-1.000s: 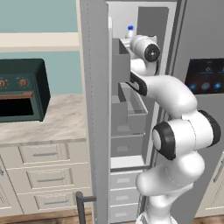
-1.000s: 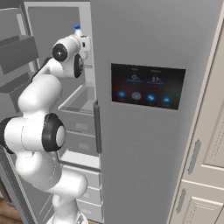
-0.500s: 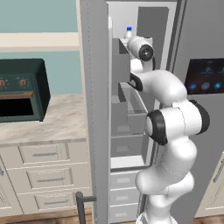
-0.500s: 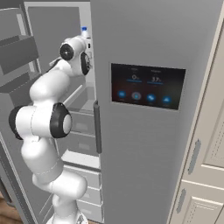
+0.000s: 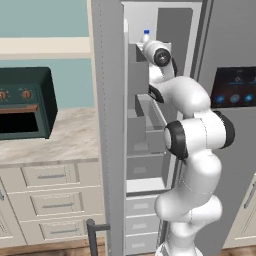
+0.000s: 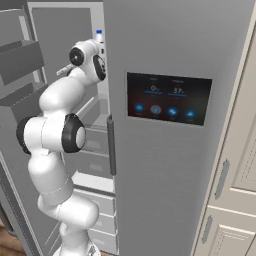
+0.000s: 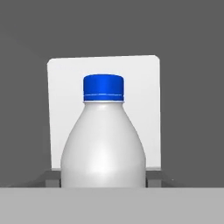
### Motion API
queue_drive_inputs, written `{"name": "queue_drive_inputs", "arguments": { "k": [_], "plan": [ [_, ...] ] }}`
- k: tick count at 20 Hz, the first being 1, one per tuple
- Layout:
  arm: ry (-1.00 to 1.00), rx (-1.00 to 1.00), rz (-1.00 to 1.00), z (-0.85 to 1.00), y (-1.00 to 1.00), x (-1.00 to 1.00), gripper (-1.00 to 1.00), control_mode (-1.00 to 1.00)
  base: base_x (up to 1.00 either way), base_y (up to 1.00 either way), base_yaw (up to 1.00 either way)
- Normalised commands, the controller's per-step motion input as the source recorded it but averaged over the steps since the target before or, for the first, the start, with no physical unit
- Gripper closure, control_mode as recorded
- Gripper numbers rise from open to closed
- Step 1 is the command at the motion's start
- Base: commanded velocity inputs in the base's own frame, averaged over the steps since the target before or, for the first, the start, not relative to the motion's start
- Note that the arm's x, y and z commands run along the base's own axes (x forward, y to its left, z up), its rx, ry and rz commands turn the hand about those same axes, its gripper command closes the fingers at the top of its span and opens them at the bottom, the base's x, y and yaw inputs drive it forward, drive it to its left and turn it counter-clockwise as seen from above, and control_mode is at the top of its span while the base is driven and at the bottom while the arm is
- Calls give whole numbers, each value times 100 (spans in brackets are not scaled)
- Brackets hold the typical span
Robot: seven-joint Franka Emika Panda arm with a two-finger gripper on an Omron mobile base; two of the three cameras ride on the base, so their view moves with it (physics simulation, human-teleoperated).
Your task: Take the bottled waters from the counter and place them in the freezer to freeze. Close the freezer door after placing the bottles.
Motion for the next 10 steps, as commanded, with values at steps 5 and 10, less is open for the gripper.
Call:
{"name": "queue_drive_inputs", "arguments": {
  "k": [5, 10],
  "plan": [
    [0, 0, 0, 0, 0, -25, -100, -100, 0, 0, 0],
    [-9, 0, -6, 0, 0, -94, -100, -100, 0, 0, 0]
  ]
}}
